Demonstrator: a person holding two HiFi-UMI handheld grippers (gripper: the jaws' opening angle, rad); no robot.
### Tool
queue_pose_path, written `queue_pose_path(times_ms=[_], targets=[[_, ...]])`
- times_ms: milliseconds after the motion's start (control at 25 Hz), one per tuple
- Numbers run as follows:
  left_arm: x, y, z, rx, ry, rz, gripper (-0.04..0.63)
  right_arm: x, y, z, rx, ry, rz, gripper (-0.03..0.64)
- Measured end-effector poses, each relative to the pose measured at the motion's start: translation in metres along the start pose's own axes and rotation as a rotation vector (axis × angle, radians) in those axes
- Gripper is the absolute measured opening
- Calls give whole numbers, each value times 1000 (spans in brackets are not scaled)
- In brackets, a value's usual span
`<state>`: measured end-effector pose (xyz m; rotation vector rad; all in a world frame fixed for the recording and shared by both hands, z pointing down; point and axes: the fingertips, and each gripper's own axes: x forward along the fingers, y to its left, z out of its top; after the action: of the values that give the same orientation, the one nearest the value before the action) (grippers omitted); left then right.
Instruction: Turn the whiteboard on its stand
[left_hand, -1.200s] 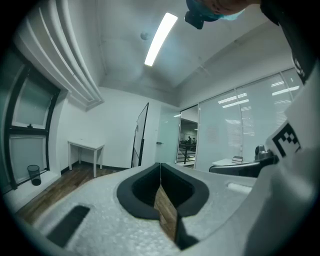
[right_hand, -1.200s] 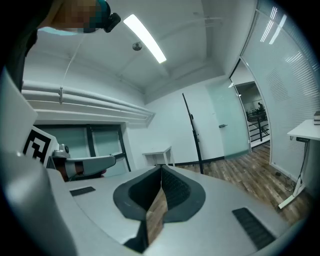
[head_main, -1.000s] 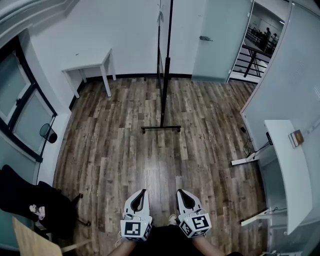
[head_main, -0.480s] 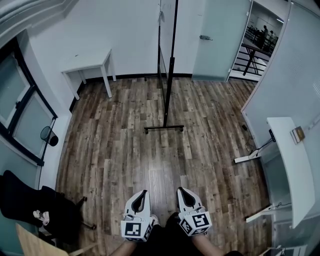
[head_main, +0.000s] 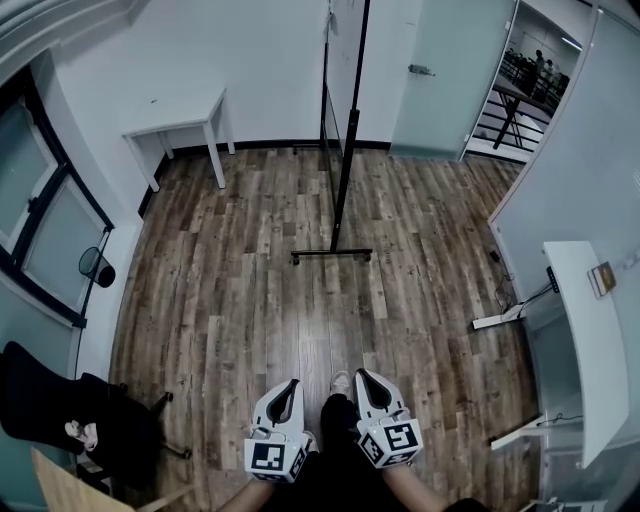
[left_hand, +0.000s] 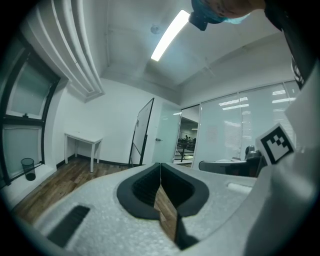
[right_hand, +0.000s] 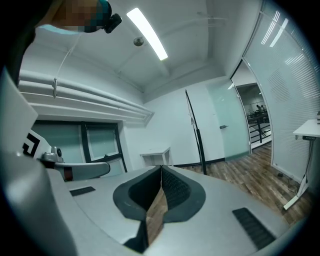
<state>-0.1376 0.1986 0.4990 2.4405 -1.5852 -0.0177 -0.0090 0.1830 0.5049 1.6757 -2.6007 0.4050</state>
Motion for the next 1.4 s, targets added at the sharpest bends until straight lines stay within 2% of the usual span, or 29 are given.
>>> queue_pose_path(times_ms=[480,840,1040,1400], targets=[[150,16,31,43,-10,-1,18,119,-93,42,1,-14,29,14],[258,21,57,52,-25,35,18,200,-163,77,0,-4,76,14],[294,26,60,44,-31,53,18,234,-191,86,-9,3,81,14],[340,47,62,21,-26,73,18,281,-206,84,0,47,108,14]])
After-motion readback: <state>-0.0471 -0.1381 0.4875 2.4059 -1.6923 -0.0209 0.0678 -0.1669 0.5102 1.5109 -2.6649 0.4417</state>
